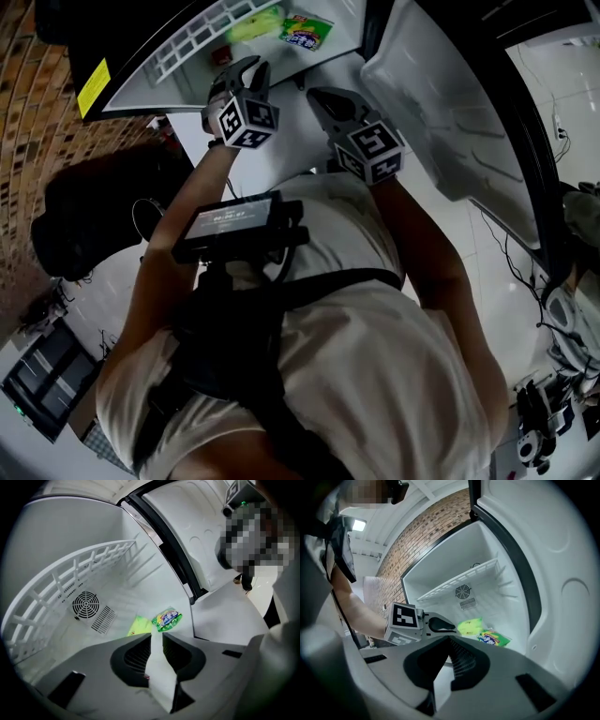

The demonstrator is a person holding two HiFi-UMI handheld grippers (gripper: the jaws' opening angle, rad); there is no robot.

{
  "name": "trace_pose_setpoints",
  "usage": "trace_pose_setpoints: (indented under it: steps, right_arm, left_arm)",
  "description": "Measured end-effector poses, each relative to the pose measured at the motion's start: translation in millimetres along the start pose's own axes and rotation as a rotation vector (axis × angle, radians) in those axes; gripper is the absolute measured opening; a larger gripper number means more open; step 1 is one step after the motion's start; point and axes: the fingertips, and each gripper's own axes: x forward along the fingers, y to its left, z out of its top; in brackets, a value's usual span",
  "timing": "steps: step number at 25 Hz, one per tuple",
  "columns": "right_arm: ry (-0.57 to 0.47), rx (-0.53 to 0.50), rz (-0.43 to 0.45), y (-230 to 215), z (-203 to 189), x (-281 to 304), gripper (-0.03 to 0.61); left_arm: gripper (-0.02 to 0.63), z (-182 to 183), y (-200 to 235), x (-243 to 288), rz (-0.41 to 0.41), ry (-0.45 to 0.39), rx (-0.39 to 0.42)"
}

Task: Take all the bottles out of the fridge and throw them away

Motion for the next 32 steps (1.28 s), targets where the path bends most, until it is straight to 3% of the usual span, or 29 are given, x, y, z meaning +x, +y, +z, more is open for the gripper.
trace_pose_setpoints:
  steps: [7,11,14,22,27,32]
  right_arm:
    - [0.006,0.014,-0.01,-2,-6,-3,-0.008]
    - [0.005,0.026,-0.031,-4,-9,-9,-0.008]
    - [0.007,0.03,-0.05,-9,-10,-14,-0.008]
    - [0.024,0.053,-0.075,-16,-20,-16,-0.008]
    - [0.033,0.057,-0.085,-13,-20,-14,-0.008]
    - [0.055,0.057,-0.088,-9,-24,-15,-0.008]
  left_arm:
    - [0.229,18,14,23,0.038,-0.026,0.163]
    - [0.247,-1,27,51,0.081,0.072,0.278]
    - [0.33,-19,31,72,0.08,0.154,0.348]
    - [0.41,-29,50,109,0.039,0.231,0.346]
    - [0.489,-43,44,126,-0.055,0.3,0.373]
    - [0.508,-57,42,136,-0.092,0.341,0.356]
